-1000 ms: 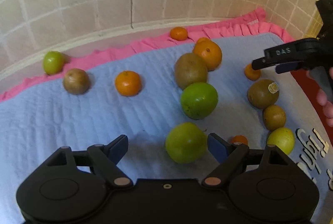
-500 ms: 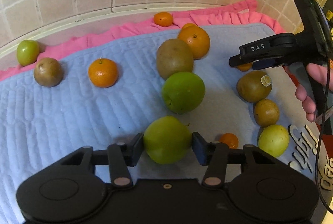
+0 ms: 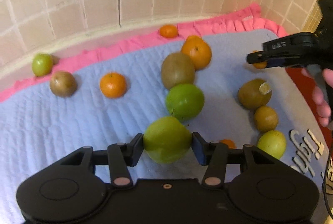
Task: Organize fruits
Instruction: 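Carry both fruits into the white box and open both tools to release, then grasp a mandarin with the left tool while the right tool grasps a yellow-green citrus, then carry both fruits into the white box and open both tools to release, then grasp a brown kiwi with the left tool while the right tool grasps a labeled kiwi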
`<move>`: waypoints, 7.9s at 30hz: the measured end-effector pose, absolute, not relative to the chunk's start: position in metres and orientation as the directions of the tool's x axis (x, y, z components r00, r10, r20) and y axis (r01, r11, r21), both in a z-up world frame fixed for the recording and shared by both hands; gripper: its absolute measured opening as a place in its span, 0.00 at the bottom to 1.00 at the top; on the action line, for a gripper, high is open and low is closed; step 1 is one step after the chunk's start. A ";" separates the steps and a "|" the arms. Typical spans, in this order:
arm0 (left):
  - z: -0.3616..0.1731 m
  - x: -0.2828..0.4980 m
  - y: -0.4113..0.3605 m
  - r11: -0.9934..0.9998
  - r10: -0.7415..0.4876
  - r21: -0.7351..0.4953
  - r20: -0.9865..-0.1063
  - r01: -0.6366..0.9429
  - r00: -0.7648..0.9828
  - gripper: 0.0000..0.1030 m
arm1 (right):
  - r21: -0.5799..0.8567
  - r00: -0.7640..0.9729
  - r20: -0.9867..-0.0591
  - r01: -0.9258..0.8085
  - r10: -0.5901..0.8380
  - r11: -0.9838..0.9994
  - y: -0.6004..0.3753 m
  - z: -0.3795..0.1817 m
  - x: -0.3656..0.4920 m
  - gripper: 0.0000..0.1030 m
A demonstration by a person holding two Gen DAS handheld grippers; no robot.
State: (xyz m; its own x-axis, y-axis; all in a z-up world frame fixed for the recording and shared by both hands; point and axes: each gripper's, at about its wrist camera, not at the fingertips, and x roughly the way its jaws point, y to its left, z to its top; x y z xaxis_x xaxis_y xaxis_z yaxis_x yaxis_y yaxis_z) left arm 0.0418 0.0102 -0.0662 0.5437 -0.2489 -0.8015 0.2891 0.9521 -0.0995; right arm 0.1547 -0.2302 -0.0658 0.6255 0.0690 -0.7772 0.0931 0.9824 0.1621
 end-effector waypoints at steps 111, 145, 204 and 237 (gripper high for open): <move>-0.089 0.174 0.068 0.955 -0.278 -0.176 -0.818 0.241 0.504 0.61 | 0.026 0.502 -0.865 0.022 0.012 0.999 -0.147 -0.088 0.037 0.68; 0.037 0.119 -0.043 0.875 -0.419 -0.097 -0.639 0.474 0.645 0.45 | 0.135 0.740 -0.672 0.145 -0.017 0.980 -0.239 0.013 -0.037 0.45; -0.021 0.109 -0.310 0.656 -0.572 -0.190 -0.756 0.731 0.317 0.75 | 0.209 0.647 -0.752 0.416 -0.127 0.885 -0.475 0.001 -0.045 0.80; -0.063 0.161 0.136 0.991 -0.077 -0.127 -0.782 -0.037 0.619 0.76 | 0.130 0.586 -0.803 -0.007 0.109 0.992 -0.223 -0.045 0.101 0.88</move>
State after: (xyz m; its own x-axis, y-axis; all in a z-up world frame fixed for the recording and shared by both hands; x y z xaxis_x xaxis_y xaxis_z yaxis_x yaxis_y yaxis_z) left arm 0.1611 0.1357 -0.0628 0.6188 -0.0771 -0.7817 -0.0374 0.9911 -0.1274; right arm 0.1006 -0.2228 -0.0452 0.5861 0.1093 -0.8028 -0.0071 0.9915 0.1298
